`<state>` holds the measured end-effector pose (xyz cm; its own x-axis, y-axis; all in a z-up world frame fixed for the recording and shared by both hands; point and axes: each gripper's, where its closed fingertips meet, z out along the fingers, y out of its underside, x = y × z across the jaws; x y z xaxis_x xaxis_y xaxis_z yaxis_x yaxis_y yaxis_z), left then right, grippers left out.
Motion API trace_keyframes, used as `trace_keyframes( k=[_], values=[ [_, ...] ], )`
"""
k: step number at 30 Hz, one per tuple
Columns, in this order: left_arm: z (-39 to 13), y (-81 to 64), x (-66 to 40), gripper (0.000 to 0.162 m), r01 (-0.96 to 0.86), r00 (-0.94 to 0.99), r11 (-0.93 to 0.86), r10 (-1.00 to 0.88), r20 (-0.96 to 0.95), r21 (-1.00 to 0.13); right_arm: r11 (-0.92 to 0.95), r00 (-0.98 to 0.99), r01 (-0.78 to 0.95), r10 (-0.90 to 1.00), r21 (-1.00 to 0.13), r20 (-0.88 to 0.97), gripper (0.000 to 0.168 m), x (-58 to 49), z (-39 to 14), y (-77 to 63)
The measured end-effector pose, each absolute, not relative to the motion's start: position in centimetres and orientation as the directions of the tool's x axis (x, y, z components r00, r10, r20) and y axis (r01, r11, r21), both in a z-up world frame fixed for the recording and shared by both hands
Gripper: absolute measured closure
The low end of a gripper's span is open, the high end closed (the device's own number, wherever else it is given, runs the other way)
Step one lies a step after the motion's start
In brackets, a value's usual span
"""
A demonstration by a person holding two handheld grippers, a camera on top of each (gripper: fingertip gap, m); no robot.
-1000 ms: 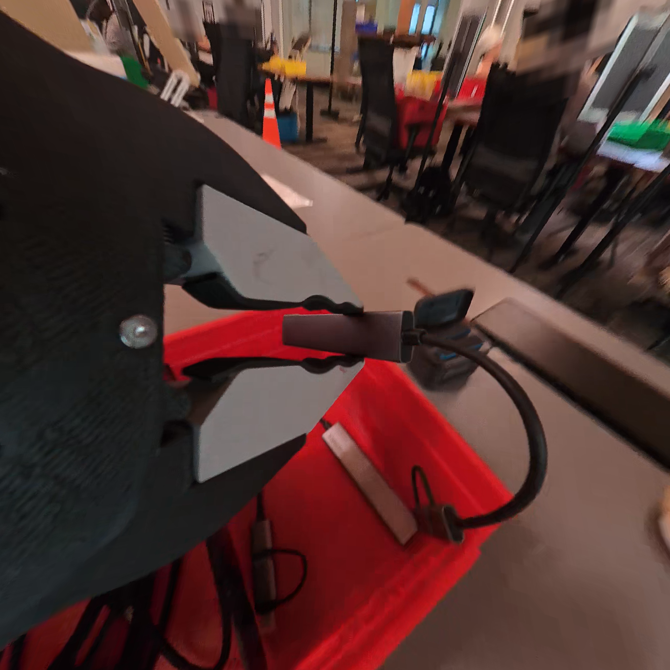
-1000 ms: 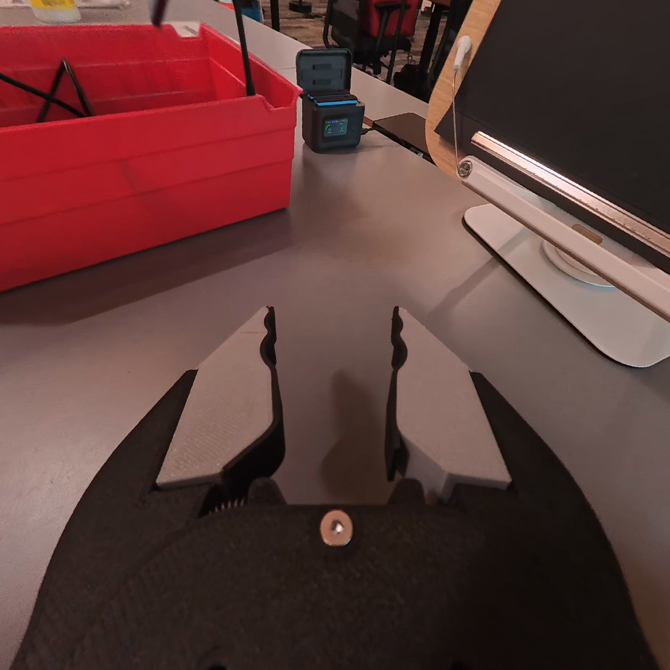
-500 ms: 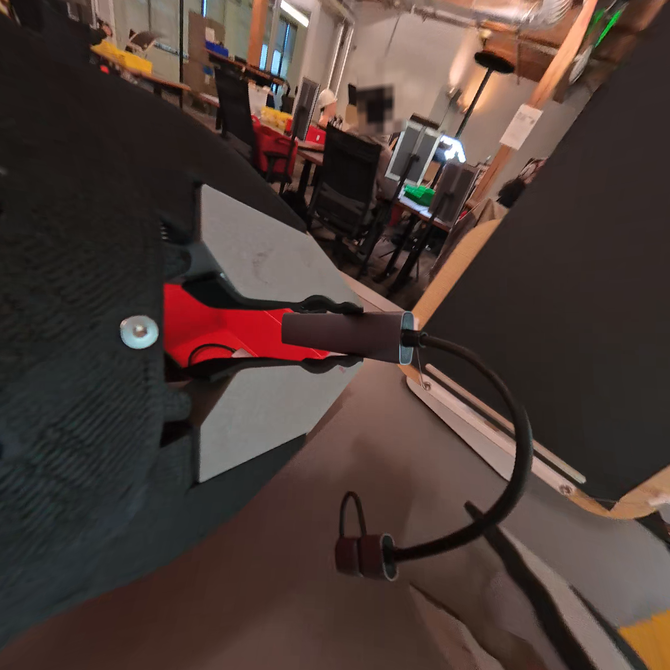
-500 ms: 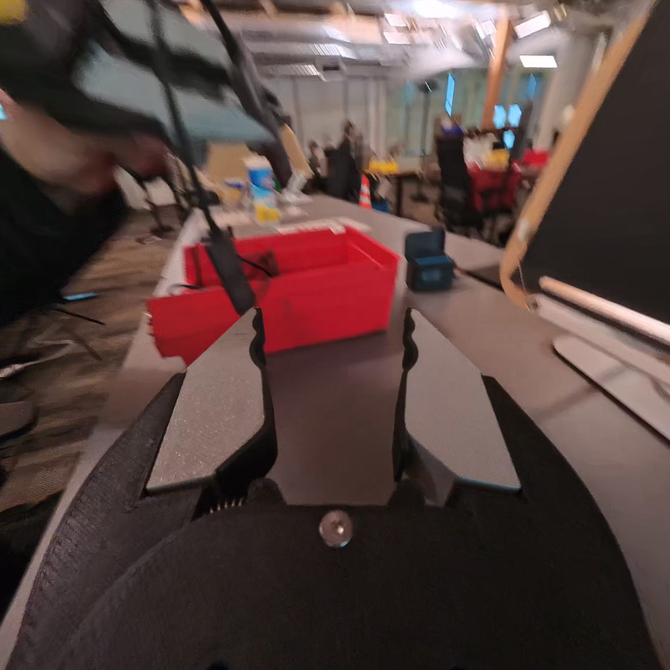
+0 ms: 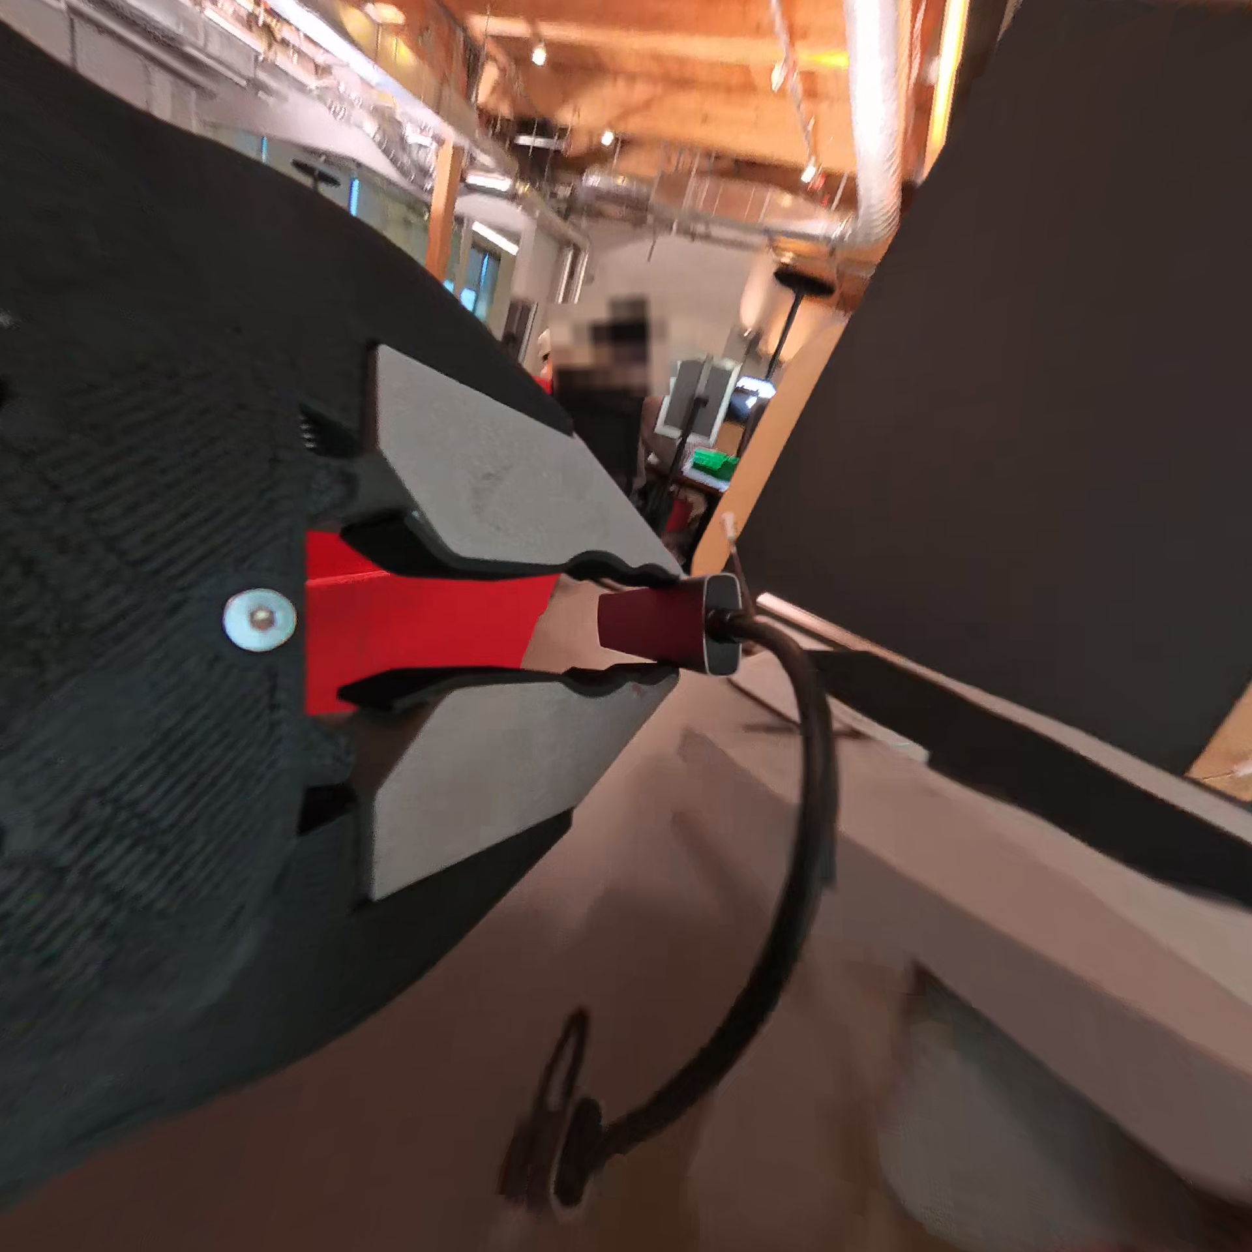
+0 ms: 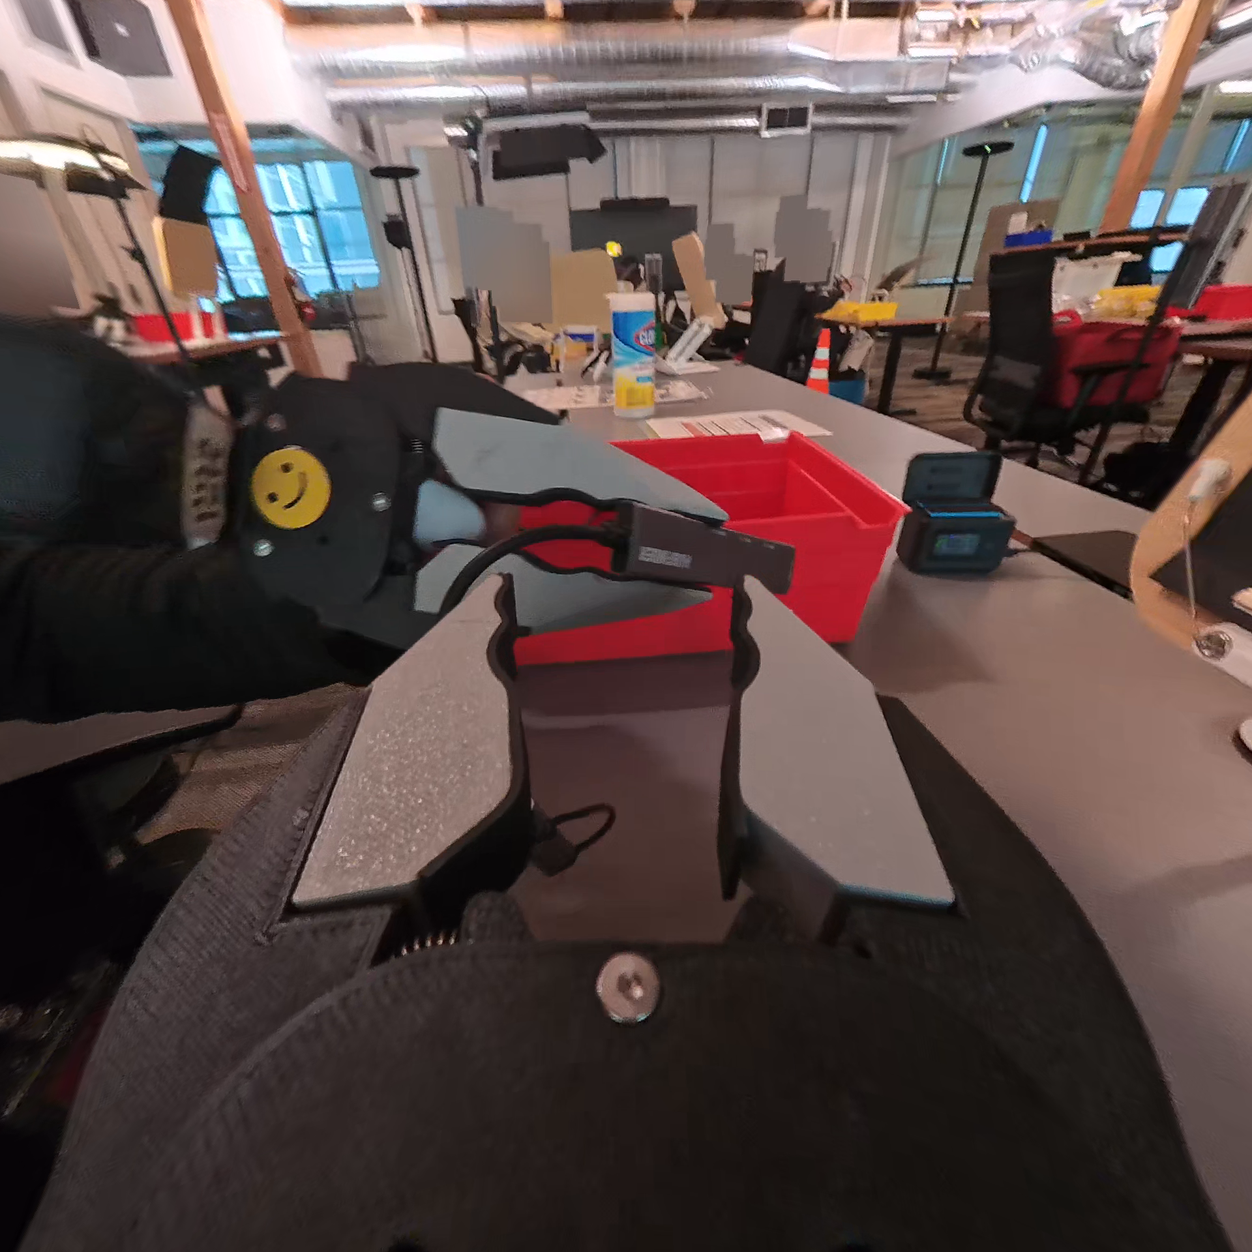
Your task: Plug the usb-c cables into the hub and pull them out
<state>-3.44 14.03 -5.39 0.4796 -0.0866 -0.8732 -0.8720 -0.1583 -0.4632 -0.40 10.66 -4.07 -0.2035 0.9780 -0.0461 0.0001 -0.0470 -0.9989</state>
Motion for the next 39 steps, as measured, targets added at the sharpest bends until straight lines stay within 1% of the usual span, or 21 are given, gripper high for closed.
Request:
trace_keyframes(
  k=[2, 4, 5, 6, 9, 12, 14, 16, 17, 19, 20, 22, 23, 24, 25, 26, 29, 32, 35, 37, 39],
  values=[
    [-5.5, 13.8, -2.3, 0.142, -0.892, 0.447, -0.102, -0.047, -0.893, -0.441, -0.049, -0.167, 0.036, 0.985, -0.998, -0.054, 0.115, -0.9, -4.9, 11.1],
    [-5.7, 13.6, -1.5, 0.142, -0.912, 0.404, -0.076, -0.004, -0.915, -0.403, -0.013, -0.18, 0.056, 0.983, -0.998, -0.023, 0.119, -1.1, -5.4, 10.7],
    [-6.0, 13.6, -1.6, 0.142, -0.917, 0.39, -0.082, 0.006, -0.921, -0.389, 0.028, -0.186, 0.064, 0.982, -0.998, 0.016, 0.128, -1.0, -5.7, 10.5],
    [-6.3, 13.7, -1.7, 0.142, -0.915, 0.395, -0.091, 0.003, -0.919, -0.393, 0.08, -0.177, 0.07, 0.982, -0.994, 0.067, 0.138, -1.0, -5.9, 10.3],
    [-7.1, 13.7, -2.3, 0.142, -0.886, 0.454, -0.121, -0.023, -0.891, -0.448, 0.243, -0.079, 0.087, 0.969, -0.966, 0.236, 0.157, -1.1, -6.0, 11.0],
    [-7.9, 13.6, -2.5, 0.141, -0.866, 0.49, -0.14, -0.059, -0.87, -0.479, 0.277, -0.059, 0.122, 0.961, -0.953, 0.272, 0.16, -1.2, -6.5, 11.3],
    [-8.6, 13.3, -2.6, 0.141, -0.838, 0.539, -0.167, -0.106, -0.836, -0.519, 0.213, -0.085, 0.14, 0.976, -0.967, 0.203, 0.162, -1.3, -6.9, 11.4],
    [-9.1, 12.8, -3.0, 0.142, -0.8, 0.593, -0.21, -0.138, -0.794, -0.561, 0.076, -0.099, 0.135, 0.993, -0.988, 0.063, 0.162, -1.2, -6.8, 11.9],
    [-9.1, 12.6, -3.3, 0.143, -0.796, 0.597, -0.226, -0.141, -0.79, -0.561, 0.015, -0.079, 0.129, 0.997, -0.992, 0.005, 0.162, -1.1, -6.7, 12.6],
    [-9.0, 12.0, -3.8, 0.135, -0.809, 0.577, -0.23, -0.129, -0.807, -0.542, -0.095, -0.048, 0.116, 0.994, -0.989, -0.101, 0.162, -0.6, -6.6, 14.1],
    [-8.8, 11.8, -4.0, 0.136, -0.825, 0.553, -0.22, -0.118, -0.825, -0.521, -0.154, -0.062, 0.11, 0.985, -0.982, -0.161, 0.162, -0.4, -6.5, 14.4],
    [-8.7, 11.7, -3.7, 0.152, -0.859, 0.5, -0.186, -0.105, -0.86, -0.477, -0.299, -0.144, 0.112, 0.939, -0.948, -0.313, 0.162, -0.3, -6.5, 14.1],
    [-8.8, 11.7, -3.6, 0.152, -0.874, 0.473, -0.173, -0.093, -0.876, -0.454, -0.372, -0.182, 0.112, 0.904, -0.922, -0.387, 0.162, -0.3, -6.4, 13.9],
    [-8.6, 11.8, -3.6, 0.148, -0.886, 0.447, -0.169, -0.061, -0.892, -0.433, -0.428, -0.197, 0.107, 0.876, -0.897, -0.441, 0.162, -0.3, -6.4, 14.1],
    [-8.5, 11.9, -3.7, 0.14, -0.896, 0.421, -0.167, -0.031, -0.906, -0.411, -0.466, -0.2, 0.111, 0.855, -0.878, -0.479, 0.162, -0.3, -6.6, 14.3],
    [-8.4, 12.0, -3.7, 0.134, -0.905, 0.396, -0.167, 0.002, -0.918, -0.391, -0.487, -0.195, 0.12, 0.843, -0.865, -0.502, 0.162, -0.3, -6.9, 14.5],
    [-9.3, 12.5, -3.7, 0.132, -0.931, 0.323, -0.173, 0.025, -0.946, -0.322, -0.504, -0.165, 0.137, 0.837, -0.853, -0.522, 0.162, -0.2, -7.5, 14.9],
    [-10.4, 13.2, -3.5, 0.125, -0.953, 0.242, -0.184, 0.026, -0.97, -0.242, -0.573, -0.188, 0.122, 0.788, -0.81, -0.586, 0.162, -0.3, -7.2, 15.0],
    [-10.3, 13.7, -3.2, 0.129, -0.969, 0.162, -0.176, 0.08, -0.983, -0.174, -0.648, -0.217, 0.111, 0.724, -0.754, -0.654, 0.163, -0.1, -7.1, 15.3],
    [-9.4, 14.0, -3.3, 0.139, -0.979, 0.1, -0.162, 0.14, -0.985, -0.122, -0.684, -0.22, 0.14, 0.684, -0.716, -0.696, 0.162, 0.0, -7.6, 15.3],
    [-9.2, 14.6, -3.8, 0.144, -0.981, 0.045, -0.178, 0.169, -0.985, -0.075, -0.735, -0.254, 0.161, 0.614, -0.658, -0.748, 0.162, 0.1, -7.7, 15.1]
  ],
)
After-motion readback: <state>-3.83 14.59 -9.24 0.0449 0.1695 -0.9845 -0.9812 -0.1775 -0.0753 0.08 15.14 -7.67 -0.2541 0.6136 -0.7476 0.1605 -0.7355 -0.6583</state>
